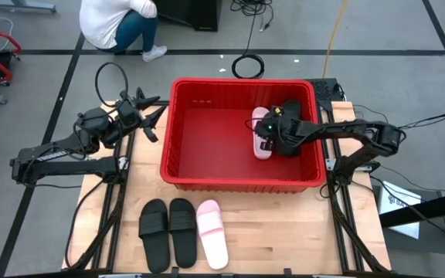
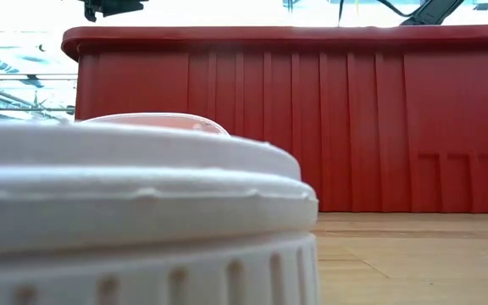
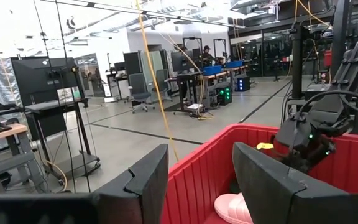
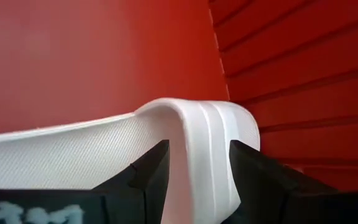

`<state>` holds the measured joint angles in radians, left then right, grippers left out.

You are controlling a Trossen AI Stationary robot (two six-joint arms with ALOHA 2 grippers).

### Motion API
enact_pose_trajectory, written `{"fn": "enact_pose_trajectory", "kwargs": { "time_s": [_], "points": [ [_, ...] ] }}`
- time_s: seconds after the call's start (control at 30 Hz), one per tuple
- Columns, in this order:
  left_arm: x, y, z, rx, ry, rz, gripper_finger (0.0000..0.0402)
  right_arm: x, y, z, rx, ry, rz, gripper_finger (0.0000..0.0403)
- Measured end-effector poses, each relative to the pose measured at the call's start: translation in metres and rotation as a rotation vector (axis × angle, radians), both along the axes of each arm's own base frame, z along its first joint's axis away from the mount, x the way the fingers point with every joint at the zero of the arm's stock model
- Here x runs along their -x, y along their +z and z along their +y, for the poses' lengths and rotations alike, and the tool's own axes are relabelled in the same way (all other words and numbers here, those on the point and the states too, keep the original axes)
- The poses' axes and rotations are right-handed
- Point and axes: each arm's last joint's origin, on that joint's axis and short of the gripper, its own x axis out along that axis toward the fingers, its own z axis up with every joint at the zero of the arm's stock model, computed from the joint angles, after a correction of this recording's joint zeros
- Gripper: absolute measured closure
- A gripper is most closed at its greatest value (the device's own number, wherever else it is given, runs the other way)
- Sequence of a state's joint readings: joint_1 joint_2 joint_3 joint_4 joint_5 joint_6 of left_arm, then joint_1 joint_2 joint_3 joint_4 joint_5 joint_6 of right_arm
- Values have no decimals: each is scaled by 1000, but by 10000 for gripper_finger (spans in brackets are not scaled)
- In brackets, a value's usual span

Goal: Pick and place slides into bin
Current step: Put the pink slide into the bin

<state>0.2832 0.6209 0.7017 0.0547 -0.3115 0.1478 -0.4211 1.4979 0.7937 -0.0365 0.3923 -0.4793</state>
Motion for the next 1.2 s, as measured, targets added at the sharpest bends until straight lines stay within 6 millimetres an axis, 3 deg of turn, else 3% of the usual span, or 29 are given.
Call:
{"fn": "enact_pose_trajectory", "kwargs": {
  "time_s": [0.83,1.2],
  "points": [
    [-1,-5,-2,91,-28,-6,215,15,87,49,104,125,-406,248],
    [-7,-6,-19,129,-339,1,215,13,113,88,79,252,-630,251]
  ]
}}
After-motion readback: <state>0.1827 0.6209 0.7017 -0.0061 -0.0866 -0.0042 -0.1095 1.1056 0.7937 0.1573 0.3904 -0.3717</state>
